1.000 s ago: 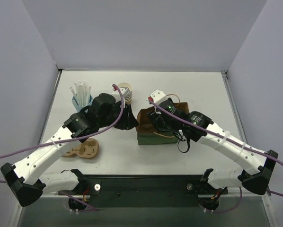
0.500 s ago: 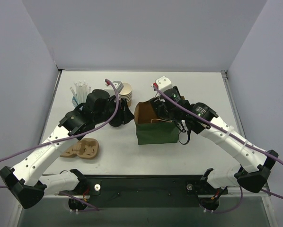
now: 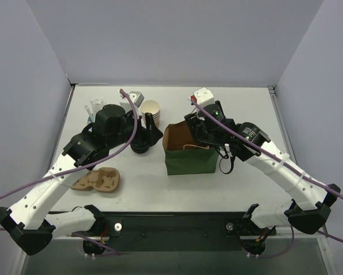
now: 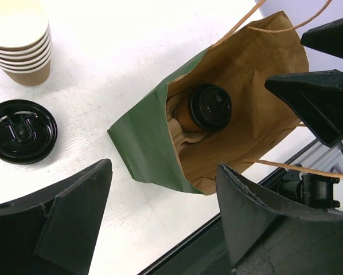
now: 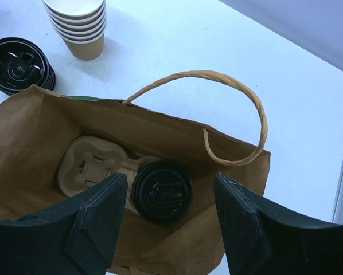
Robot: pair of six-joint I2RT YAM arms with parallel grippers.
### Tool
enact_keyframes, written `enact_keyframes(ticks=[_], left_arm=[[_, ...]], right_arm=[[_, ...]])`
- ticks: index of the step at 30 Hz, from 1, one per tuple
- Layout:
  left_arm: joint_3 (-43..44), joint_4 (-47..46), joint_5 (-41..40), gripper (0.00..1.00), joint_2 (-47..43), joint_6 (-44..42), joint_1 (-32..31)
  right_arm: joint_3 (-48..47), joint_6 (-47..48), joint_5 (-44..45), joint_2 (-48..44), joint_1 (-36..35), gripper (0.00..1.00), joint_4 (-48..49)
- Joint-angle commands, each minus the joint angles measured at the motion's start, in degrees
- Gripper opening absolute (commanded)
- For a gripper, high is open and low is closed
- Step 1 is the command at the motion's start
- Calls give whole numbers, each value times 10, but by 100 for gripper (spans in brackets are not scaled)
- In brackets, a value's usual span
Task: Pack the takeout coffee
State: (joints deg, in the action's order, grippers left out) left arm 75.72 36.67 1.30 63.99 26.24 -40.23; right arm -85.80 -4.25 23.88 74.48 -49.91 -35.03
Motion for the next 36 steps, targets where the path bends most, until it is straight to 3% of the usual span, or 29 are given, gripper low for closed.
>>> enact_keyframes(ticks=[1, 15, 18, 20, 22, 29, 36], left_arm=[[24, -6, -9, 83, -10, -12, 5], [69, 13, -40, 94, -2, -50, 6], [78, 24, -57, 96, -6, -66, 6], [82, 26, -67, 97, -13, -80, 7], [80, 27, -88, 97, -22, -91, 7], [86, 48, -156, 97, -38, -88, 17], [145, 135, -172, 96, 13, -61, 95]], right_arm=[[-26, -10, 22, -23, 3, 62, -22], [-110, -123, 37, -28, 2, 62, -128], [-111, -144, 59, -47, 3, 68, -138], [-118, -174, 82, -54, 3, 79, -160], [-136, -207, 100, -54, 3, 100, -186], [-150, -277, 105, -72, 7, 100, -291], [-117, -309, 72, -106, 19, 100, -344]])
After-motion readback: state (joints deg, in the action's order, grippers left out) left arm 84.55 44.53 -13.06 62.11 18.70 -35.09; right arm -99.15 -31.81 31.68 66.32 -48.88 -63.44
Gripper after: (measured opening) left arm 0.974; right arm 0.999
